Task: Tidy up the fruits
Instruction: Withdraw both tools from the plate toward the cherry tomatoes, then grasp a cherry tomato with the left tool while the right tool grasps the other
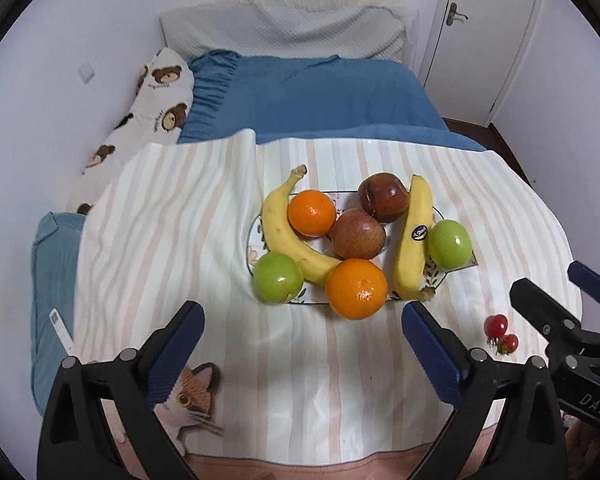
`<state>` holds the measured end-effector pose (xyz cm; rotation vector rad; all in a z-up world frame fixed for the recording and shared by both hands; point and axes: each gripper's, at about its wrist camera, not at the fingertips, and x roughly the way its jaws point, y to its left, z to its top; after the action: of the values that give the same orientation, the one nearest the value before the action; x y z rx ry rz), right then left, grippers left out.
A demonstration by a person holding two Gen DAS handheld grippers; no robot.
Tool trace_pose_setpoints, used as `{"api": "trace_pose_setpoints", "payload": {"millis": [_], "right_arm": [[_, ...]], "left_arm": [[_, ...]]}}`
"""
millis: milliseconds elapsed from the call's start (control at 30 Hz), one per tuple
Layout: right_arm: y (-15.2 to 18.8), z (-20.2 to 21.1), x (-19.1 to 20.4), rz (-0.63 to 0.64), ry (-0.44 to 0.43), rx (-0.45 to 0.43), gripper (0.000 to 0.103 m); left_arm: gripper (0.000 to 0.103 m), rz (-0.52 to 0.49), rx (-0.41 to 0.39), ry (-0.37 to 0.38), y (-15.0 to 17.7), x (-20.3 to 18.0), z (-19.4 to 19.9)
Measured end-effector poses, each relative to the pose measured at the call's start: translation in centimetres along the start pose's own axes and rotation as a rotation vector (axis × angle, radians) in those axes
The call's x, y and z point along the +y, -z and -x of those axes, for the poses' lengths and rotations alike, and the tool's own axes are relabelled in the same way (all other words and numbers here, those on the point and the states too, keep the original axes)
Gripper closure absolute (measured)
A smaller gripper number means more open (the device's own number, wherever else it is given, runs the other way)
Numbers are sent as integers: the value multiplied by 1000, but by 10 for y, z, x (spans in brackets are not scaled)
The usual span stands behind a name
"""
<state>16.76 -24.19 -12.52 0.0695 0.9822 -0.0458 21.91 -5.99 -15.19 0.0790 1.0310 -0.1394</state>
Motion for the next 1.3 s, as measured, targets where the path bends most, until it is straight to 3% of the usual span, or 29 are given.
{"api": "trace_pose_setpoints", "payload": {"millis": [500,800,967,1133,1200,1300], "right_arm": [[24,124,9,9,12,-177,2],[31,158,6,-7,-37,-207,2],[31,143,-16,-61,-71,-159,2],[31,93,-64,-153,-72,-79,2],[32,60,-83,-177,-69,-19,7],[35,17,-100,-188,-55,58,23]], "left_arm": [[2,-1,-112,-13,27,-1,90],[2,24,-137,-5,33,-6,114],[2,26,-109,-13,35,-12,101],[2,-4,-19,-42,40,-36,55],[2,-28,23,-59,44,-49,31],[2,-60,96,-85,49,-69,-7]]}}
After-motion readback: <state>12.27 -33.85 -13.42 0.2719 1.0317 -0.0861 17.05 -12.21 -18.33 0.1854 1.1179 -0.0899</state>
